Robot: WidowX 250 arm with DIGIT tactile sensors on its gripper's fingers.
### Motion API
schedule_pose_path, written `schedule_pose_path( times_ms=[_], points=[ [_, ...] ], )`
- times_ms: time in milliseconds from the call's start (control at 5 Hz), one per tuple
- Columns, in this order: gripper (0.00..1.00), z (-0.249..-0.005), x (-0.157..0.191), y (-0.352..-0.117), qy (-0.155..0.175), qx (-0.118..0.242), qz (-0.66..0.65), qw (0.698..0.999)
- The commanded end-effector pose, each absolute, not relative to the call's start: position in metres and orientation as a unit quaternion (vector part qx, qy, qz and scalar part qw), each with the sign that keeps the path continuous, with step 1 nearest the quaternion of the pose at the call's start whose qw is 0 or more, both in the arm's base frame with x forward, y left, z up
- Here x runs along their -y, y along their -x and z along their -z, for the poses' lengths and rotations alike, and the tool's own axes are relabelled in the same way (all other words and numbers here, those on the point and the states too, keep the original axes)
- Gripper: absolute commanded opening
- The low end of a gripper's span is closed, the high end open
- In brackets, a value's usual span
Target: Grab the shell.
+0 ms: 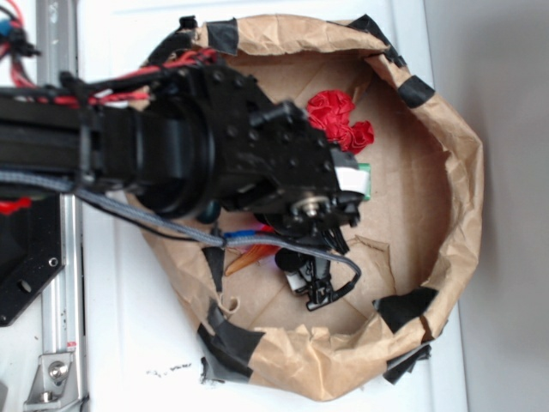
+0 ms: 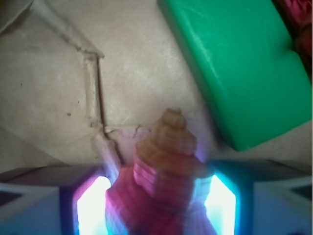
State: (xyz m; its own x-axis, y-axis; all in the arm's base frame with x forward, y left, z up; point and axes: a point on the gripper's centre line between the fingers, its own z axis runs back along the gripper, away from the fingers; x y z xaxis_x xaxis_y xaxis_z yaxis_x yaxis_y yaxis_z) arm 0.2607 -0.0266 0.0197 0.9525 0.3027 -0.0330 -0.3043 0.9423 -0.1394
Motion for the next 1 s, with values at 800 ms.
schedule_pose_path(
  times_ms=[800],
  points=[
    [0.00, -0.225, 0.000, -0.274, 0.034, 0.105, 0.028, 0.994]
  ],
)
